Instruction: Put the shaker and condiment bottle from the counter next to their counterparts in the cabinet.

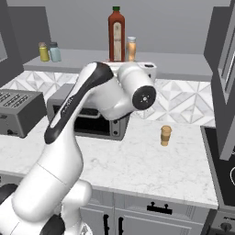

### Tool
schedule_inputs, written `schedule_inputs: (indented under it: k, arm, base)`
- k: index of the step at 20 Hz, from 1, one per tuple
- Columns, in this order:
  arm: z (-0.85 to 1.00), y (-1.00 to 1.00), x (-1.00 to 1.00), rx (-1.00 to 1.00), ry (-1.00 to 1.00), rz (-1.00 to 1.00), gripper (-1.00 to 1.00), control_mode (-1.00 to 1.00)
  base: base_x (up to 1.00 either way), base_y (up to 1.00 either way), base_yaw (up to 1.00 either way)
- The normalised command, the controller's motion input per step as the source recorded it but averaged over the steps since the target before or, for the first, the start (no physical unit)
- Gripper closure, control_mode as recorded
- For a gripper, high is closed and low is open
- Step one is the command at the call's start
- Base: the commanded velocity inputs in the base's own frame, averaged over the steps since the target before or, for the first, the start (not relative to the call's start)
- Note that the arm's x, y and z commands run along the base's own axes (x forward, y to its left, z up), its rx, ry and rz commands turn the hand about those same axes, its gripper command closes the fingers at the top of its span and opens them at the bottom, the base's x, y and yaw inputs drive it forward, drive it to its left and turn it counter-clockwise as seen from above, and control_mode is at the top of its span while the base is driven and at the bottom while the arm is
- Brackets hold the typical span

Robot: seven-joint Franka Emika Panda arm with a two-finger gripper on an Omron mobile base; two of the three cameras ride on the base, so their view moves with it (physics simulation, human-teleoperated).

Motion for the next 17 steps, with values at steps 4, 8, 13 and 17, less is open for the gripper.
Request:
schedule_inputs:
  k: [4,8,13,17]
  arm:
    - [0.03,0.14,-1.0,0.0,0.0,-0.11,-1.0,-1.0]
    - [0.07,0.17,-1.0,0.0,0.0,-0.1,-1.0,-1.0]
    - [0.07,0.09,-1.0,0.0,0.0,-0.08,-1.0,-1.0]
    - [0.04,0.08,-1.0,0.0,0.0,-0.08,-1.0,-1.0]
  base:
    - [0.0,0.0,0.0]
    - [0.0,0.0,0.0]
    - [0.0,0.0,0.0]
    - [0.0,0.0,0.0]
